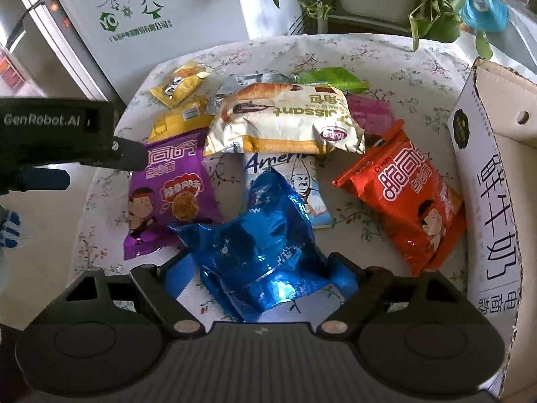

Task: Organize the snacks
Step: 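Grasp the purple biscuit bag with the left gripper while the right gripper grasps the blue foil bag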

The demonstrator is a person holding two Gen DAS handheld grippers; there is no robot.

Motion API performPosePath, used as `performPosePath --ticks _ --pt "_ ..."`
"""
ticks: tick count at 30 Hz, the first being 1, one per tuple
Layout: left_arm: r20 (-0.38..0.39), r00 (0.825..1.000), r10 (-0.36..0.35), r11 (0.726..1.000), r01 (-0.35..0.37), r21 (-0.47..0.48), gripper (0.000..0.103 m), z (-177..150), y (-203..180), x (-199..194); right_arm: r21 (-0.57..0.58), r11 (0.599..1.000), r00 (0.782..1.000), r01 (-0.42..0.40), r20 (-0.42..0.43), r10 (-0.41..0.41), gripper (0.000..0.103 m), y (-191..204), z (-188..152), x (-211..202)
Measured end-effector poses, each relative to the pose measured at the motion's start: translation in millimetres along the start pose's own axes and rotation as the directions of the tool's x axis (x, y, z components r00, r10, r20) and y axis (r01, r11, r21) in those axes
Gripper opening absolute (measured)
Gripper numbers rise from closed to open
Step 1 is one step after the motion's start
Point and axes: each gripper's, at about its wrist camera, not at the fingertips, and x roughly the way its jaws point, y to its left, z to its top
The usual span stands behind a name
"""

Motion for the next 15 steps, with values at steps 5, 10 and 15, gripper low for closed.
performPosePath --ticks 5,10,15 --pt "-0.019 1.000 -0.006 1.000 0.006 -0.024 0.100 -1 -6 9 0.005 1.000 1.000 -0.003 0.018 0.003 0.081 0 -1 -6" --pt "-0.019 1.000 0.008 0.999 -0.009 -0.033 0.100 -2 -12 18 0.038 0.999 0.999 -0.035 0.014 0.034 0.075 -5 -3 -14" --pt "-0.038 0.999 0.015 0.999 -0.017 -0.038 0.100 -4 -17 28 0.086 0.994 0.998 -0.063 0.003 0.063 0.072 -13 -4 -19"
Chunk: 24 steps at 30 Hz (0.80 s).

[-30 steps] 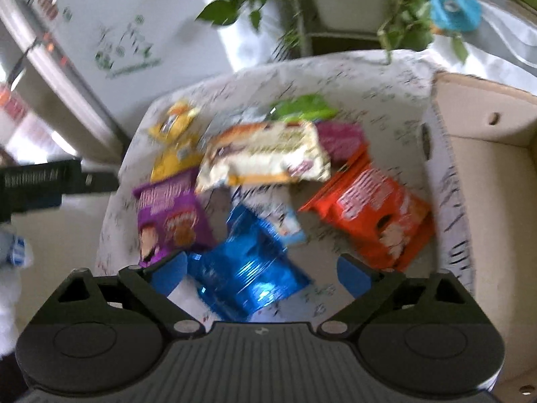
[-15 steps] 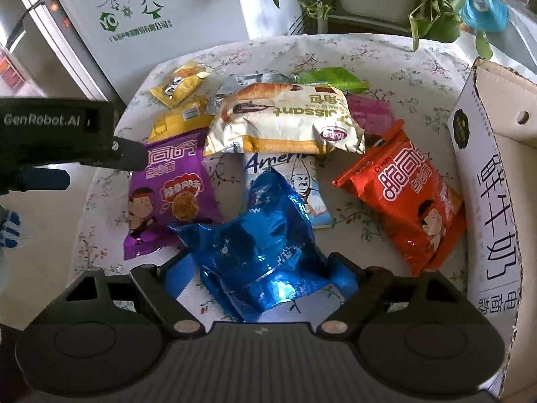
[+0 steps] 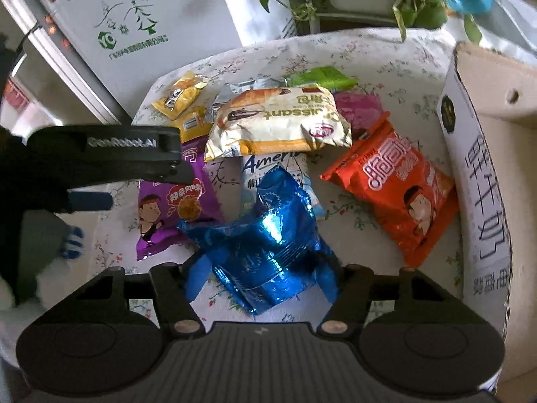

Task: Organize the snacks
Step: 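Grasp the purple biscuit bag with the left gripper while the right gripper grasps the blue foil bag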

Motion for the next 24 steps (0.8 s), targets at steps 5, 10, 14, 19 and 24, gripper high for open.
performPosePath --ticks 5,10,14,19,24 --pt "0.009 1.000 0.025 1.000 -0.025 0.005 0.100 -1 -4 10 0.049 0.998 0.999 -0.037 -0.021 0.039 0.073 -11 -2 -3" --pt "0.003 0.998 0.057 0.998 -0.057 -0.010 0.100 -1 -6 29 0.128 0.990 0.997 -0.054 -0.055 0.062 0.084 -20 -4 2" --pt "0.029 0.992 0.126 0.992 -0.127 0.026 0.103 -3 -8 40 0.149 0.987 0.996 -0.068 -0.048 0.075 0.090 -21 -3 3" --pt "0.015 0.993 0.113 0.993 -0.114 0.040 0.103 -1 -3 39 0.200 0.977 0.994 -0.074 -0.062 0.088 0.090 -24 -3 6" --pt "-0.003 0.994 0.106 0.992 -0.105 0.072 0.103 -3 -1 38 0.234 0.969 0.992 -0.083 -0.073 0.102 0.090 -21 -1 9"
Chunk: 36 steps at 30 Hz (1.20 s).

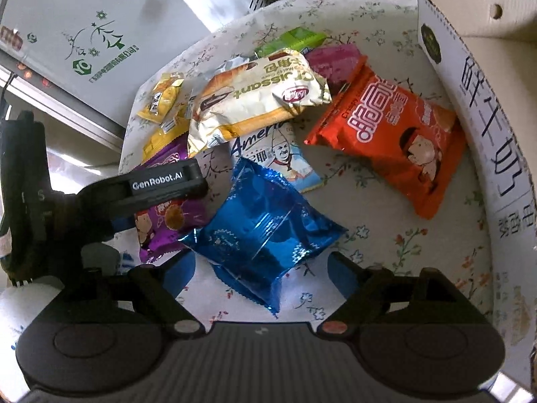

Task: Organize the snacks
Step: 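Grasp the purple biscuit bag with the left gripper while the right gripper grasps the blue foil bag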

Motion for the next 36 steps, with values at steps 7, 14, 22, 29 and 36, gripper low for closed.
performPosePath --ticks 7,14,22,29,36 --pt "-0.001 1.000 -0.007 1.000 0.007 0.009 0.101 -5 6 -4 0.046 0.999 1.000 0.008 -0.012 -0.008 0.090 2 3 10" --pt "0.041 0.999 -0.019 0.999 0.017 0.043 0.088 -14 9 -11 0.071 0.997 1.000 0.030 -0.011 -0.029 0.077 2 3 13" --pt "0.071 0.997 -0.018 0.997 0.012 0.080 0.072 -23 12 -23 0.058 0.998 1.000 0.025 -0.008 -0.024 0.055 -2 3 10" --pt "0.091 0.995 -0.036 0.998 0.031 0.053 0.072 -36 16 -37 0.018 1.000 1.000 0.011 0.006 -0.011 0.048 2 1 0" --pt "0.138 0.989 -0.058 0.998 0.056 0.016 0.072 -55 24 -55 -0.023 1.000 0.999 -0.010 0.034 0.011 0.046 6 -1 -12"
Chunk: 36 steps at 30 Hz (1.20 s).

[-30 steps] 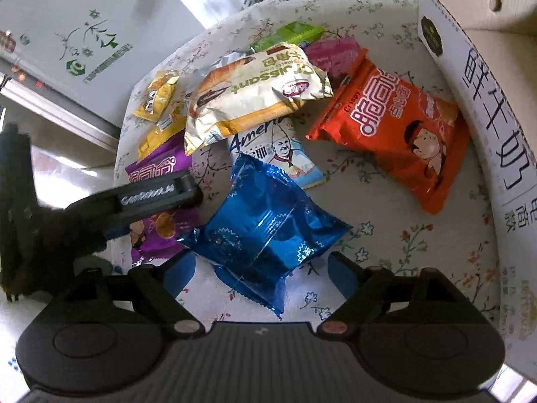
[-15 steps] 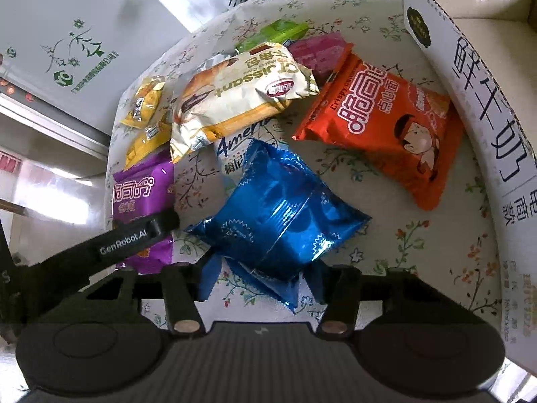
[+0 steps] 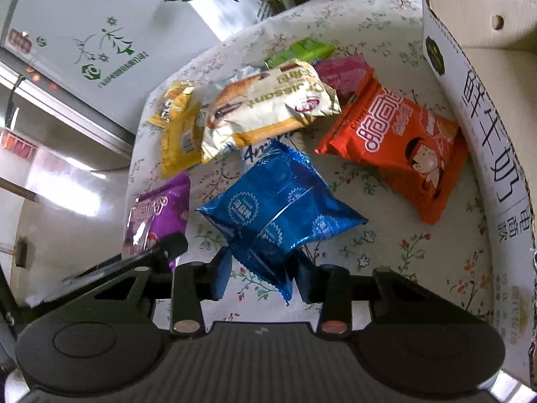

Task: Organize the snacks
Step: 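Grasp the purple biscuit bag with the left gripper while the right gripper grasps the blue foil bag, then lift both held bags and carry them toward the cardboard box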

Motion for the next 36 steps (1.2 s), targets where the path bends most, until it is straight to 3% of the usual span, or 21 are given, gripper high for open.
performPosePath --ticks 3,6,9,11,13,19,27,30,32,36 --pt "0.013 1.000 0.022 1.000 -0.022 0.005 0.072 -6 1 -3 0.006 1.000 1.000 0.000 0.002 0.000 0.030 -4 0 -1" --pt "0.013 1.000 0.019 1.000 -0.019 0.003 0.072 -12 4 -6 0.004 1.000 1.000 -0.006 0.002 0.006 0.030 -7 0 -2" --pt "0.003 1.000 0.025 1.000 -0.025 -0.004 0.072 -19 6 -4 0.041 0.999 0.999 -0.026 -0.030 0.027 0.039 -15 -1 0" --pt "0.005 1.000 0.012 1.000 -0.012 -0.012 0.072 -22 8 -4 0.115 0.992 0.997 -0.053 -0.047 0.059 0.058 -24 -2 1" --pt "0.011 1.000 0.003 1.000 -0.003 -0.004 0.072 -21 7 -3 0.162 0.983 0.995 -0.083 -0.038 0.090 0.068 -29 -1 -1" --pt "0.055 0.998 0.018 0.998 -0.021 0.057 0.077 -20 0 -2 0.242 0.967 0.996 -0.085 -0.019 0.093 0.080 -30 3 2" --pt "0.036 0.999 0.019 0.998 -0.021 0.063 0.079 -21 3 9 0.224 0.974 0.999 0.023 -0.040 -0.015 0.079 -7 7 26" --pt "0.051 0.998 0.025 0.998 -0.028 0.063 0.079 -22 2 11 0.189 0.980 0.998 0.059 -0.028 -0.055 0.074 0 6 29" --pt "0.057 0.998 0.014 0.998 -0.017 0.065 0.068 -22 1 9 0.166 0.983 0.997 0.080 -0.023 -0.077 0.070 4 7 32" --pt "0.051 0.999 0.007 0.998 -0.010 0.058 0.065 -22 1 5 0.119 0.989 0.996 0.089 -0.017 -0.088 0.066 7 6 30"
